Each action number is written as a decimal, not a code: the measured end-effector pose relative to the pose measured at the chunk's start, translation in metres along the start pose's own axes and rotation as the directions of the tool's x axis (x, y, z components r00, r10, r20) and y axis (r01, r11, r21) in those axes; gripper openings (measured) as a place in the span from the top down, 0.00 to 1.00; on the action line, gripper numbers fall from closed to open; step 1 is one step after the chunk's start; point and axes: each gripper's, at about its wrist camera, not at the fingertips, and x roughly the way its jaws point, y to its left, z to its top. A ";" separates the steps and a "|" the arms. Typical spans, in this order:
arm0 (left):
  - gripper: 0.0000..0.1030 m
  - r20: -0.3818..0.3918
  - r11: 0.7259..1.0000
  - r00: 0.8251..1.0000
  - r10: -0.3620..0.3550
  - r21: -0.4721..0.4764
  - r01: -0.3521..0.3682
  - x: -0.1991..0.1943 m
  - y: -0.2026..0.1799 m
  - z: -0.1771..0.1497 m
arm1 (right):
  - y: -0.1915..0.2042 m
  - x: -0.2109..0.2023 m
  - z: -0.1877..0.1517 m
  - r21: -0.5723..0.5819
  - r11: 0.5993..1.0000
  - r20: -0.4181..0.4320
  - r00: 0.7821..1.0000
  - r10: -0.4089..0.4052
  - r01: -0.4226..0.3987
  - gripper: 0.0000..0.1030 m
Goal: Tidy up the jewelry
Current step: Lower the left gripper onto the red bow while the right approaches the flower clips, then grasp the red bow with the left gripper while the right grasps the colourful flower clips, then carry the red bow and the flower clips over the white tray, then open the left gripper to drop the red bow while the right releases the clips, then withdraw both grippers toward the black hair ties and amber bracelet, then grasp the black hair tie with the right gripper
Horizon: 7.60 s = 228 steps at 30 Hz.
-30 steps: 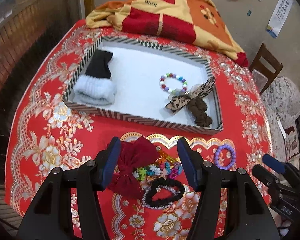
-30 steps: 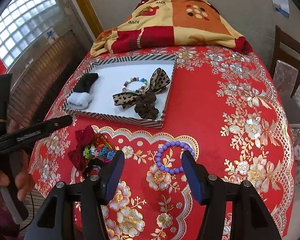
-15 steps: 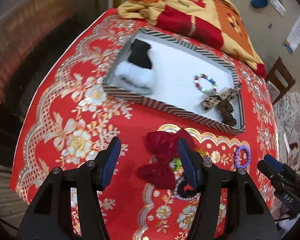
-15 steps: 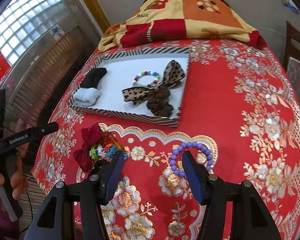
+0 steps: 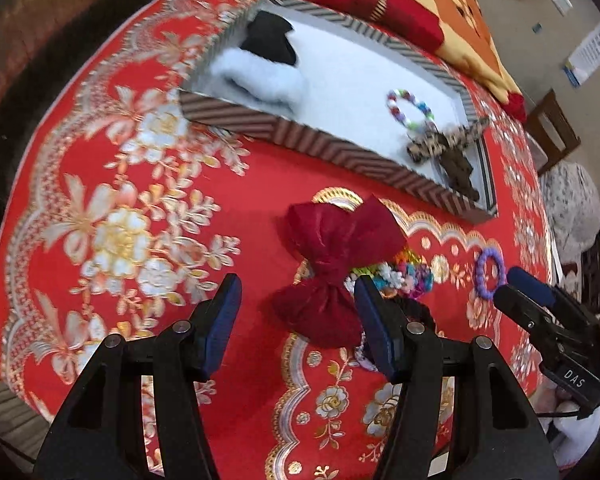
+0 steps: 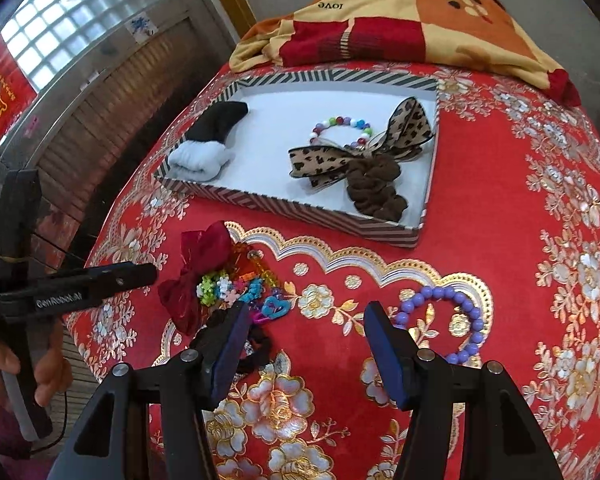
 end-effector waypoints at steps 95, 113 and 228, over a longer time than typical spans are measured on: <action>0.84 0.188 0.981 0.979 0.081 0.157 -0.111 -0.014 -0.015 0.130 | 0.056 0.015 0.135 -0.148 0.989 0.087 0.996 0.029 -0.016 0.86; 0.84 0.087 0.987 0.994 0.073 0.137 -0.084 0.026 -0.008 0.154 | 0.057 0.059 0.149 -0.125 0.990 0.034 0.997 0.064 -0.059 0.86; 0.44 0.026 0.988 0.999 0.045 0.144 -0.049 0.001 -0.016 -0.021 | 0.041 0.047 -0.020 -0.179 0.984 -0.088 0.996 -0.018 0.002 0.77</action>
